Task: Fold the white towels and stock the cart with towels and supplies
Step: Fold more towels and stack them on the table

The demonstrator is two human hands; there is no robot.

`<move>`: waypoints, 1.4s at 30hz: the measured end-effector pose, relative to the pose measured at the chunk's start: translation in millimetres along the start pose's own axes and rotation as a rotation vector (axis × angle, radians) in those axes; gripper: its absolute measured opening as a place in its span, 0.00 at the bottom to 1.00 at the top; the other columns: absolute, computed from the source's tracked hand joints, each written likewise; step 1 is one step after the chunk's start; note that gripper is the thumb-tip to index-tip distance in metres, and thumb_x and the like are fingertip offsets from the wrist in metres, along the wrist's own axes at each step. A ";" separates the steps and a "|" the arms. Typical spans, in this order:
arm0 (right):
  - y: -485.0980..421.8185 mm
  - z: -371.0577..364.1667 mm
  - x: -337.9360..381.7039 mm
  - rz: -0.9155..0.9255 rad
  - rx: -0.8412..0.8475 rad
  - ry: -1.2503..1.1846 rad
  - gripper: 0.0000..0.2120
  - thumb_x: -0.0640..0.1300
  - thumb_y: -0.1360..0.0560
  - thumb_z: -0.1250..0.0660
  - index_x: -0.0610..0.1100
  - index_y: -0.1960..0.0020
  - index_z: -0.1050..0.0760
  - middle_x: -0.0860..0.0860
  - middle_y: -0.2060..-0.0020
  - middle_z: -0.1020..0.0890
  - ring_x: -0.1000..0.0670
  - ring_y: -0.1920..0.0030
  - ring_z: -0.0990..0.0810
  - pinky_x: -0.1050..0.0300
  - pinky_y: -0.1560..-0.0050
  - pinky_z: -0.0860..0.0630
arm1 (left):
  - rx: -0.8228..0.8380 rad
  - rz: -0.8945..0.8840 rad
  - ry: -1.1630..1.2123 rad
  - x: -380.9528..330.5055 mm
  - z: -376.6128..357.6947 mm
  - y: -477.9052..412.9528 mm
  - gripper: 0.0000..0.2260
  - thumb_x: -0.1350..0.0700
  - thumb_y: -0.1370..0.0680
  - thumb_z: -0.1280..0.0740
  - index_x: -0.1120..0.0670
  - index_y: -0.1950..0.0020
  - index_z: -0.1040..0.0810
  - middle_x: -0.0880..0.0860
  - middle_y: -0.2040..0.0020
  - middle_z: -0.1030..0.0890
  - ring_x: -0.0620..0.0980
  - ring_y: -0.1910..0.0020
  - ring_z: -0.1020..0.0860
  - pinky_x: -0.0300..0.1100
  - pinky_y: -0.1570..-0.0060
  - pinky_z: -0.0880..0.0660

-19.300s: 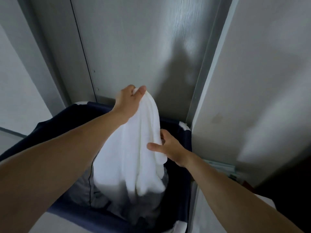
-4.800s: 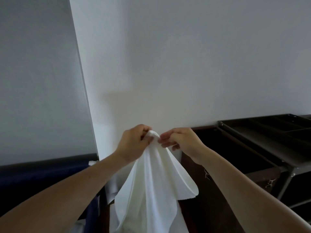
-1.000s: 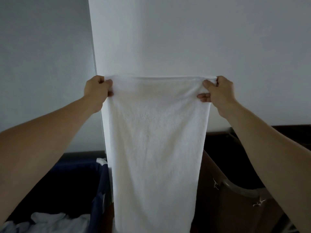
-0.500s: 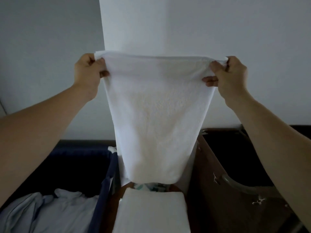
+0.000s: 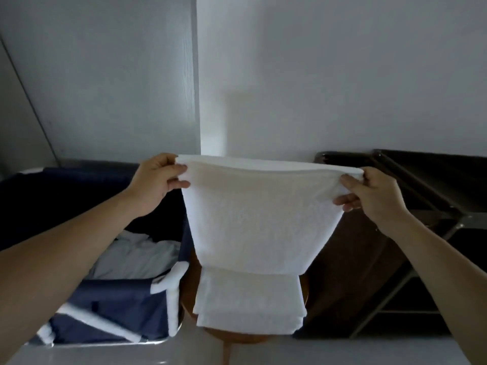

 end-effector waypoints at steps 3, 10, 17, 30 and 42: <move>45.8 -21.6 -34.3 -0.112 0.111 0.075 0.04 0.43 0.20 0.33 0.43 0.49 0.25 0.42 0.58 0.16 0.44 0.63 0.14 0.47 0.60 0.17 | 0.032 0.176 -0.104 53.7 15.8 44.2 0.05 0.67 0.21 0.35 0.63 0.46 0.22 0.64 0.48 0.21 0.60 0.47 0.19 0.44 0.55 0.17; 120.4 -49.6 -103.1 -0.352 0.591 0.239 0.08 0.43 0.22 0.31 0.39 0.47 0.22 0.43 0.63 0.15 0.43 0.65 0.17 0.56 0.67 0.23 | 0.368 0.550 -0.362 133.7 31.7 114.8 0.11 0.64 0.22 0.32 0.63 0.40 0.23 0.61 0.45 0.16 0.57 0.44 0.17 0.53 0.38 0.23; 84.5 -57.4 -123.5 -0.322 0.635 0.270 0.08 0.46 0.23 0.29 0.42 0.48 0.20 0.49 0.67 0.16 0.52 0.68 0.21 0.59 0.65 0.27 | 0.536 0.597 -0.556 147.7 17.2 70.6 0.09 0.62 0.24 0.29 0.61 0.44 0.21 0.55 0.49 0.14 0.54 0.45 0.17 0.49 0.36 0.25; -97.8 -180.5 -352.1 -0.697 0.463 0.022 0.13 0.45 0.22 0.31 0.40 0.41 0.22 0.47 0.46 0.18 0.49 0.49 0.19 0.56 0.53 0.23 | 0.075 0.770 -0.546 349.8 -4.6 -130.2 0.11 0.62 0.22 0.32 0.62 0.40 0.24 0.60 0.48 0.16 0.58 0.47 0.18 0.53 0.41 0.23; -101.3 -225.5 -463.8 -0.836 0.223 0.080 0.06 0.46 0.22 0.31 0.45 0.49 0.23 0.48 0.52 0.18 0.45 0.51 0.19 0.40 0.45 0.21 | -0.132 0.638 -0.641 450.6 -17.6 -157.3 0.06 0.51 0.19 0.37 0.52 0.50 0.23 0.53 0.54 0.22 0.54 0.54 0.23 0.45 0.58 0.28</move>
Point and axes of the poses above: each hand's wrist, its own y-axis away from the middle knuckle, its own z-axis out of the back of the hand, x = y × z, the point moved 10 cm from there along -y, towards the middle knuckle
